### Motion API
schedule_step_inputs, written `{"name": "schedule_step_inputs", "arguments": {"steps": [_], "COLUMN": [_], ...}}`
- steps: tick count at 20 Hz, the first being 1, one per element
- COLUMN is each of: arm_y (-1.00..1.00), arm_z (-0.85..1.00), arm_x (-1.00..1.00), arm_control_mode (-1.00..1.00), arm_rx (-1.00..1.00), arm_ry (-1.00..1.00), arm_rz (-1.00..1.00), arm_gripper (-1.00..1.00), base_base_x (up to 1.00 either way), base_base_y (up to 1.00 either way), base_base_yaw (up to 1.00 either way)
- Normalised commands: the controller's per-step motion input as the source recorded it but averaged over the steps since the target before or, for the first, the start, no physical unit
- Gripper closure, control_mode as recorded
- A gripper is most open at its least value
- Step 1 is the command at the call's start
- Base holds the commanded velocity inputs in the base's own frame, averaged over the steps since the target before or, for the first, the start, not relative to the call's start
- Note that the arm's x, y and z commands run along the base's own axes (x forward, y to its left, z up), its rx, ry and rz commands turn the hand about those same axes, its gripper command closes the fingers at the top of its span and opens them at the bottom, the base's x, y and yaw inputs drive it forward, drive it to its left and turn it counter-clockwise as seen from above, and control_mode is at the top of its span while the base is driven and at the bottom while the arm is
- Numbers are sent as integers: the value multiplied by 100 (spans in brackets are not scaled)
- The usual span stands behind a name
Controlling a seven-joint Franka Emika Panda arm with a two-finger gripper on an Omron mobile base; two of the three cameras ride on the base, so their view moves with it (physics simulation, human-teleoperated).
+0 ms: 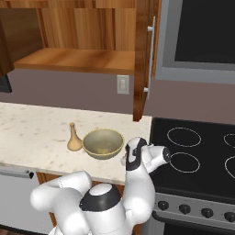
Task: Retrieve the bottle and the shaker from the cabinet and place them next to the mixing bowl on the counter. Then add garlic from the fridge to the mixing bowl.
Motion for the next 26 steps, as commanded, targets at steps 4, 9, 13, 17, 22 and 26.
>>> {"name": "schedule_step_inputs", "arguments": {"steps": [4,9,13,17,22,26], "arm_y": [0,0,0,-21,-27,-13], "arm_z": [0,0,0,0,0,11], "arm_x": [-2,0,0,-8,-18,-23], "arm_control_mode": [-100,-100,-100,-100,-100,-100], "arm_rx": [0,0,0,0,0,0], "arm_ry": [0,0,0,0,0,0], "arm_rz": [0,0,0,0,-1,-3], "arm_gripper": [-100,-100,-100,-100,-100,-100], "base_base_x": [0,0,0,0,0,0], "base_base_y": [0,0,0,0,0,0], "base_base_yaw": [0,0,0,0,0,0]}}
